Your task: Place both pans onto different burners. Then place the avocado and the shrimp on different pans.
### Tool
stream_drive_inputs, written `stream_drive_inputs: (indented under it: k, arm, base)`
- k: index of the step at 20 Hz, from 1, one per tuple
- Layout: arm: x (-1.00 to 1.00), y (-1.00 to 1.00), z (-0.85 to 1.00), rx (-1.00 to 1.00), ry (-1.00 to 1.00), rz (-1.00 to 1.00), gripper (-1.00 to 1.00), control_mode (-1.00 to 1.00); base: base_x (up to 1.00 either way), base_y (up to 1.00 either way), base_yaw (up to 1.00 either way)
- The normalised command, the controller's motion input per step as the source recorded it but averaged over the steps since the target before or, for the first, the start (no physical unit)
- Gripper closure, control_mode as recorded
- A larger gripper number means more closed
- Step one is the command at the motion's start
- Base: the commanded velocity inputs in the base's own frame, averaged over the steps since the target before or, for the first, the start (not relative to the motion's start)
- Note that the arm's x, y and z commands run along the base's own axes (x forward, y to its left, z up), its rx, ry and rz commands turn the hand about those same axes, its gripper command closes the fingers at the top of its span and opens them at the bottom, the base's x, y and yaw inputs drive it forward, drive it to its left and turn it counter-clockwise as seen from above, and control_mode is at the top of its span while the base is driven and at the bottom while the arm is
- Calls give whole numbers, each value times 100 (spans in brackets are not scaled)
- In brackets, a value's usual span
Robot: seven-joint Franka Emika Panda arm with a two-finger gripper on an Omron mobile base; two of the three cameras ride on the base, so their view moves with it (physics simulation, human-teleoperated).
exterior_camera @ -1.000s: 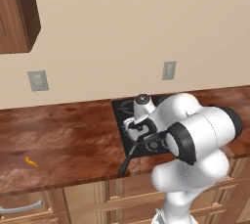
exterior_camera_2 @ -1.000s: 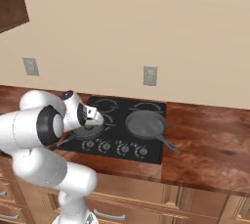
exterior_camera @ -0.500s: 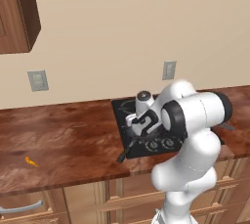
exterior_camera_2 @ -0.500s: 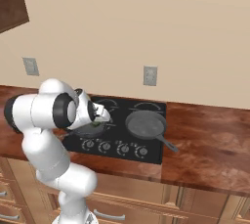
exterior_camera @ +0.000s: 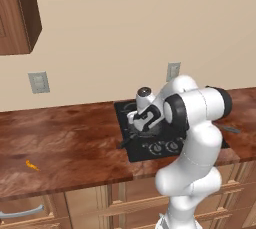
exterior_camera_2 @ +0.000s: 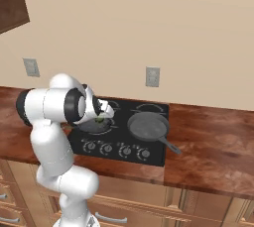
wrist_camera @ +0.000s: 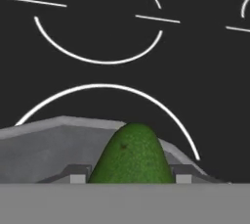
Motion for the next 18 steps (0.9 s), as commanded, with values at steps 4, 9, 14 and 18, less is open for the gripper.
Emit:
stream_drive_inputs:
  k: [4, 9, 14, 18]
  arm:
    - [-46, 8, 0, 0, -2, 0, 100, -100]
    - [-65, 3, 0, 0, -4, 0, 100, -100]
    - [-25, 0, 0, 0, 0, 0, 100, -100]
    - [-1, 0, 0, 0, 0, 0, -100, -100]
  base:
    - [0, 0, 0]
    - [0, 0, 0]
    - [0, 0, 0]
    - [0, 0, 0]
